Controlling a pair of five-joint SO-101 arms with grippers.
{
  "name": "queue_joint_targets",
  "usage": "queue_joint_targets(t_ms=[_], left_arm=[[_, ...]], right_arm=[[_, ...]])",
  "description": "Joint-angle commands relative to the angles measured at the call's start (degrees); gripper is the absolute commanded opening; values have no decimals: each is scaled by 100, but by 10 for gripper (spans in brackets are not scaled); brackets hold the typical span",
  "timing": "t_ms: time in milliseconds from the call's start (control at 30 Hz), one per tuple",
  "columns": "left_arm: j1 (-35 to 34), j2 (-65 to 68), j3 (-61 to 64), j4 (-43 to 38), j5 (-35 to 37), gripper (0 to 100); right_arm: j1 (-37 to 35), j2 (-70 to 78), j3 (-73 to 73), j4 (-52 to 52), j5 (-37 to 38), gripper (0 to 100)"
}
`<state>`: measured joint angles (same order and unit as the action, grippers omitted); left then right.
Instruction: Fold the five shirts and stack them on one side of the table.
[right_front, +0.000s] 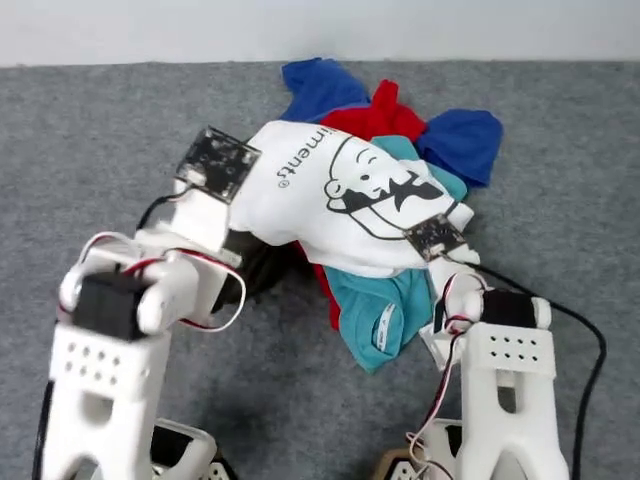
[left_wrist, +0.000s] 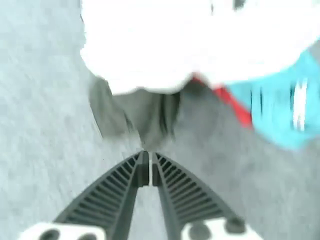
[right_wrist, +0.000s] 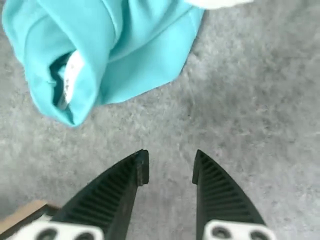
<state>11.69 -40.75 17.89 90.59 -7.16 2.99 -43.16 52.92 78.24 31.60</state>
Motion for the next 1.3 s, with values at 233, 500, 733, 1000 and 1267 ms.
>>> queue_joint_targets(t_ms=[233,500,733,1000,1267], left_arm=[[-53,484,66,-1301,-62,90],[-53,1934,-796,-1793,580,223],[-26,4325,-2229,-2040,589,236],[431,7411,-5147,-475,571,273],[44,10277,-8426,1002,352,277]], right_arm=[[1226,-48,-1776,1332,44,318],[1569,-84,-2040,1789,387,443],[1569,-84,-2040,2114,413,443],[1569,-84,-2040,2097,387,443],[1543,-84,-2031,2044,369,443]])
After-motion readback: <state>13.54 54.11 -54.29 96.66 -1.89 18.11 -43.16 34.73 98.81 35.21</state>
